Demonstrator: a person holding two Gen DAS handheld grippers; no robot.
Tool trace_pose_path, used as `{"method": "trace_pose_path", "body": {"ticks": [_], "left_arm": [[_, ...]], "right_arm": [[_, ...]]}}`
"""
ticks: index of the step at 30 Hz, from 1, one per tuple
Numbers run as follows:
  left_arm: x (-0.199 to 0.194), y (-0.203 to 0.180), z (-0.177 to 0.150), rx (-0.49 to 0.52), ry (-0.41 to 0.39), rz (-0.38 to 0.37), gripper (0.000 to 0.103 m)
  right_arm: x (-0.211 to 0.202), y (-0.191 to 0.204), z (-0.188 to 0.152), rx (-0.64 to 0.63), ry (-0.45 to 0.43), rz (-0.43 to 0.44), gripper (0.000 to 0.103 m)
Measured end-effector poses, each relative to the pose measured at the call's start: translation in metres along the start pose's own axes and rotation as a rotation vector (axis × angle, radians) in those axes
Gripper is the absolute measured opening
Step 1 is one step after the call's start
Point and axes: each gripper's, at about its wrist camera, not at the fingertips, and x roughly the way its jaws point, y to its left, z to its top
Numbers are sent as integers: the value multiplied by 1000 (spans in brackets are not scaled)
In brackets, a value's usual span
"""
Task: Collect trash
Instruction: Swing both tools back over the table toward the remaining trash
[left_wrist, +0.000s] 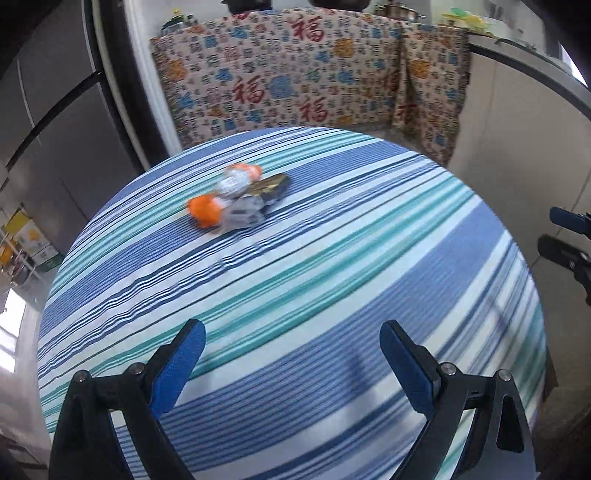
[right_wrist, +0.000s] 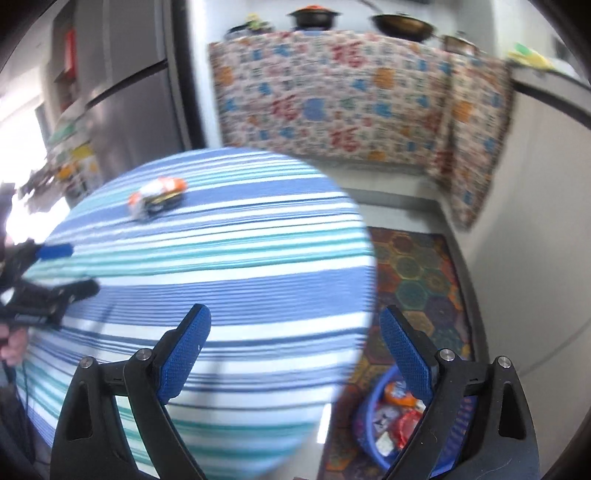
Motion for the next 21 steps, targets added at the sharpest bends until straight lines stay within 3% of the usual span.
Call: {"method": "trace_pose_path", "body": {"ticks": [7, 13, 21], "left_arm": [[35, 78, 3, -103, 28, 23, 97], [53, 122, 18, -140, 18, -14, 97], [92, 115, 62, -66, 23, -33, 97]], "right_arm": [[61, 93, 6, -182, 89, 84, 94], [90, 127, 7, -260, 120, 92, 94], [98, 136, 2, -253, 135, 110, 95]]}}
